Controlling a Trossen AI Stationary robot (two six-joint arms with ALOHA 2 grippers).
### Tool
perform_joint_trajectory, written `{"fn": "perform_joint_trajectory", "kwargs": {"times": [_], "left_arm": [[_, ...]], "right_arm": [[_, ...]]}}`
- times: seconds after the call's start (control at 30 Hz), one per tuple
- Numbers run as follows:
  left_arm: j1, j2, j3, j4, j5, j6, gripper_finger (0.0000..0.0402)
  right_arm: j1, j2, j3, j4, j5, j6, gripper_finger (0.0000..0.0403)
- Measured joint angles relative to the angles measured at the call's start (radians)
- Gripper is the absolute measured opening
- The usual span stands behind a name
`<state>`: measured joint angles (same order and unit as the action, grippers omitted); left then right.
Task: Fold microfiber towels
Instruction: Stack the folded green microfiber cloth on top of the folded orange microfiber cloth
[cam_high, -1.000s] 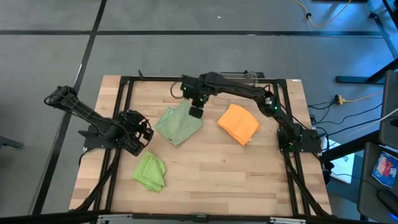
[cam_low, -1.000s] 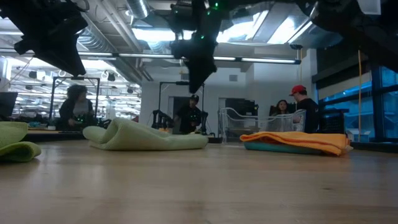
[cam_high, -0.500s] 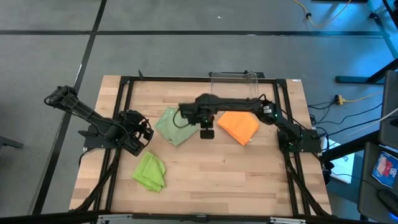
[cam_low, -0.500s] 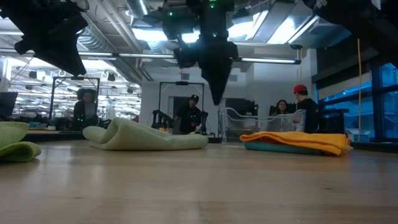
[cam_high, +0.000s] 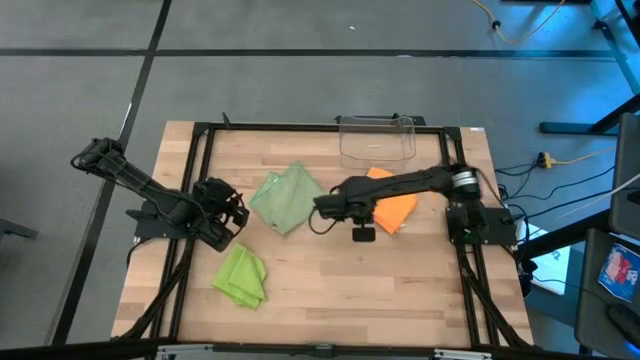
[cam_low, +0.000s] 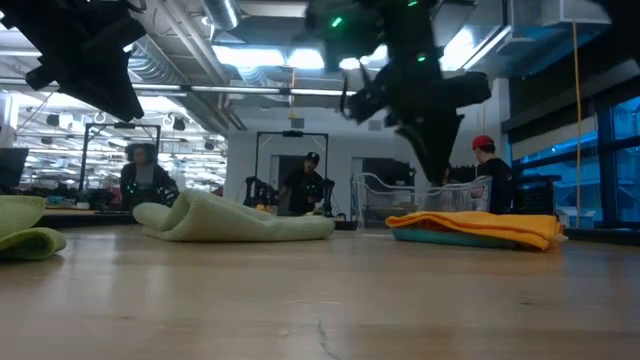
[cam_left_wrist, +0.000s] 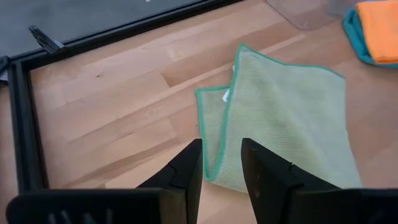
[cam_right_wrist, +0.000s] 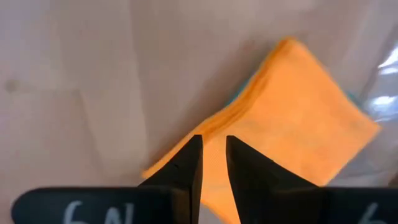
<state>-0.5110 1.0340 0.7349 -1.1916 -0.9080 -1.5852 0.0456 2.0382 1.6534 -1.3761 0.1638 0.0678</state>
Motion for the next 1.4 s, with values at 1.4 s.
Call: {"fn": "perform_joint_trajectory", "kwargs": {"times": [1.4], "left_arm": [[0.0, 0.0, -0.001, 0.0, -0.026, 0.0, 0.0103]], "right_arm": [[0.052, -0.28, -0.607, 1.601, -0.026, -0.181, 0.0227]]}}
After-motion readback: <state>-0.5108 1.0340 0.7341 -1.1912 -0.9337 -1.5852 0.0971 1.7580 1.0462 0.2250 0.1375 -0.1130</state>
